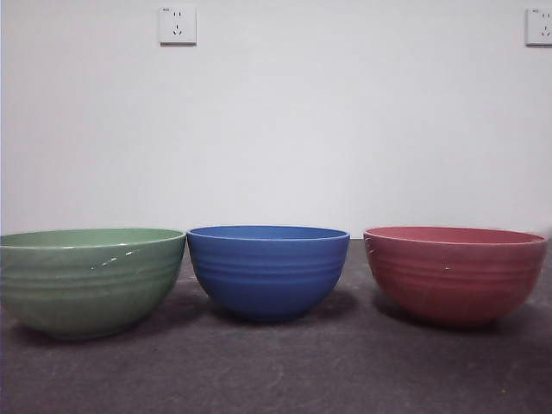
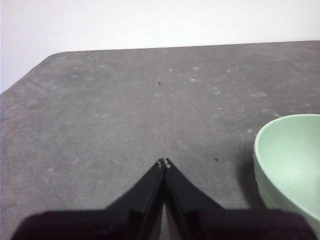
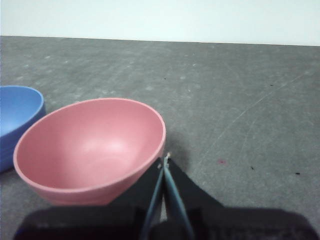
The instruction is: Pick up the green bowl on the top,put the green bowl on the left,pick up the red bowl in the middle,put the red bowl on the right
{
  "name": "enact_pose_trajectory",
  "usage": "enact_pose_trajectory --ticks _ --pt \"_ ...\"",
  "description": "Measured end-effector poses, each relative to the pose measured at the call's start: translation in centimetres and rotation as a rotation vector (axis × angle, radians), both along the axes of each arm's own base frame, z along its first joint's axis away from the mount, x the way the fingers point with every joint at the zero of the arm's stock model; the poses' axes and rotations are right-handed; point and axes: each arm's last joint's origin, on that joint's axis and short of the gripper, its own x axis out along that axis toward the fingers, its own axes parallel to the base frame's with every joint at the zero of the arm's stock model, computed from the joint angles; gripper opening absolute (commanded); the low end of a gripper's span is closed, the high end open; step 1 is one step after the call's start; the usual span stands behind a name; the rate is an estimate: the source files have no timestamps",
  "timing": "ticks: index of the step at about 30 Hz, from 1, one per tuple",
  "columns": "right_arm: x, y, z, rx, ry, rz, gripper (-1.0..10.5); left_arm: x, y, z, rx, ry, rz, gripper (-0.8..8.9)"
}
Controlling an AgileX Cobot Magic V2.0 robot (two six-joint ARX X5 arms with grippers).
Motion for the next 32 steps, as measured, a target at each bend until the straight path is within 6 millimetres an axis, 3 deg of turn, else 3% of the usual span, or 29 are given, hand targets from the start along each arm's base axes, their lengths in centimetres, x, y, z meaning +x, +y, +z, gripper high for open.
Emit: enact_pose_trajectory --ticks 32 --pt "0.02 -0.01 -0.14 -0.003 -0.003 -0.003 0.1 0.00 0.00 0.00 0.000 0.000 0.000 -0.03"
